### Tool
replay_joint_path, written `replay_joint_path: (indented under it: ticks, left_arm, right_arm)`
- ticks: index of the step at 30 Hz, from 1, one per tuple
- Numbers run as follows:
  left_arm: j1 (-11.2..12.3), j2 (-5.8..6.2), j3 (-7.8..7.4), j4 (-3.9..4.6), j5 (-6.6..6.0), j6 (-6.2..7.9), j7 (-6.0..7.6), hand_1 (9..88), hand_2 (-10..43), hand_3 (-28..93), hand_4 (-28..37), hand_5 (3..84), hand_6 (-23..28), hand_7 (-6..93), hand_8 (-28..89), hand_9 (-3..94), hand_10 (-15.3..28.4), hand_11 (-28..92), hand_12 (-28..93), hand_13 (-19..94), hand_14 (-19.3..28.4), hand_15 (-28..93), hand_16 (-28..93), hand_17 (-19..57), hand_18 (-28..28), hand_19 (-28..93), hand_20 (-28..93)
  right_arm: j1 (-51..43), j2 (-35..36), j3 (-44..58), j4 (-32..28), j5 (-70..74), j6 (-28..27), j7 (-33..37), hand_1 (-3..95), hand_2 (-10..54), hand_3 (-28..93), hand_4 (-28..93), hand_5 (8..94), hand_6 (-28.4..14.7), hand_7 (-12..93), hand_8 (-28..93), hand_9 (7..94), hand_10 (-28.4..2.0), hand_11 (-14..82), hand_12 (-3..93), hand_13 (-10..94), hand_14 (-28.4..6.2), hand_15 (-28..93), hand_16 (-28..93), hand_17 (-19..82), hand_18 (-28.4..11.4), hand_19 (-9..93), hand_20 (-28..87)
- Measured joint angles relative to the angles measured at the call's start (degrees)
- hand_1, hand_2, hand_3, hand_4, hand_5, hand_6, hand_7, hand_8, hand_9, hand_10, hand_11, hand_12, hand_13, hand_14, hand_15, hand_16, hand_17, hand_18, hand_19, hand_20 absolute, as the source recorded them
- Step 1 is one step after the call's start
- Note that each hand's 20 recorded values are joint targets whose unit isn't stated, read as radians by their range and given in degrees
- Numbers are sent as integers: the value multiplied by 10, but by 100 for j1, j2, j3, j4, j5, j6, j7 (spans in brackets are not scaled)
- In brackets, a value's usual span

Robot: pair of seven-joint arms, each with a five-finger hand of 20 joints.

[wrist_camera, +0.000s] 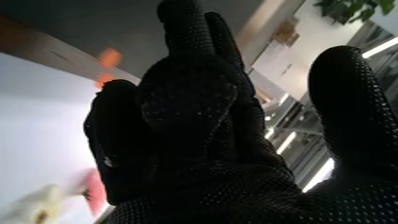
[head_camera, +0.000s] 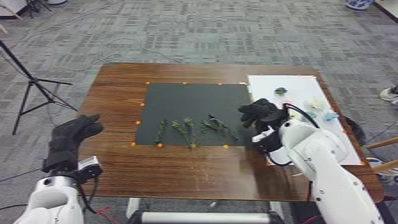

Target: Arrange flowers

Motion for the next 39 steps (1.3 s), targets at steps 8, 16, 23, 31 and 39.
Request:
replay_joint_path:
  ticks: [8,16,23,31,39]
  left_arm:
    - [-31,1,20,5,4,-18,-27,284,118,673,-230,576,45,173,-79,573,153,273,150,453,196,334,-29,67,141,147,185]
    - [-36,-7,23,5,1,-18,-19,283,119,671,-229,576,45,173,-79,574,153,273,151,453,197,334,-29,67,141,147,185]
    - [-31,-15,23,3,-2,-18,-10,284,117,673,-230,576,47,169,-77,572,153,274,151,450,197,334,-30,67,141,146,184]
    - [-38,-23,24,3,-2,-18,-13,284,117,673,-230,574,47,167,-76,570,154,274,150,450,197,335,-31,67,141,146,183]
    - [-32,-26,24,3,-2,-17,-13,284,117,673,-229,574,48,166,-75,567,153,275,150,447,197,334,-31,67,141,146,183]
  right_arm:
    - [-257,18,56,-16,83,-84,-79,201,62,635,-66,619,-70,399,-65,767,-172,126,164,937,-42,567,282,681,-144,932,547]
    - [-323,3,-22,-139,438,-398,-58,198,71,628,-72,624,-71,375,-58,765,-173,123,164,937,-43,556,291,674,-146,932,549]
    - [-317,-12,-240,-257,635,-700,-8,199,74,624,-77,628,-72,366,-54,760,-177,121,164,937,-45,546,301,668,-147,932,546]
    - [-291,-52,-310,-273,636,-731,18,196,73,628,-78,630,-72,361,-51,761,-176,128,170,937,-47,542,309,664,-151,932,548]
    - [-268,120,-591,-230,-336,839,-854,198,72,639,-83,630,-70,364,-52,764,-172,142,181,937,-53,528,337,638,-167,932,575]
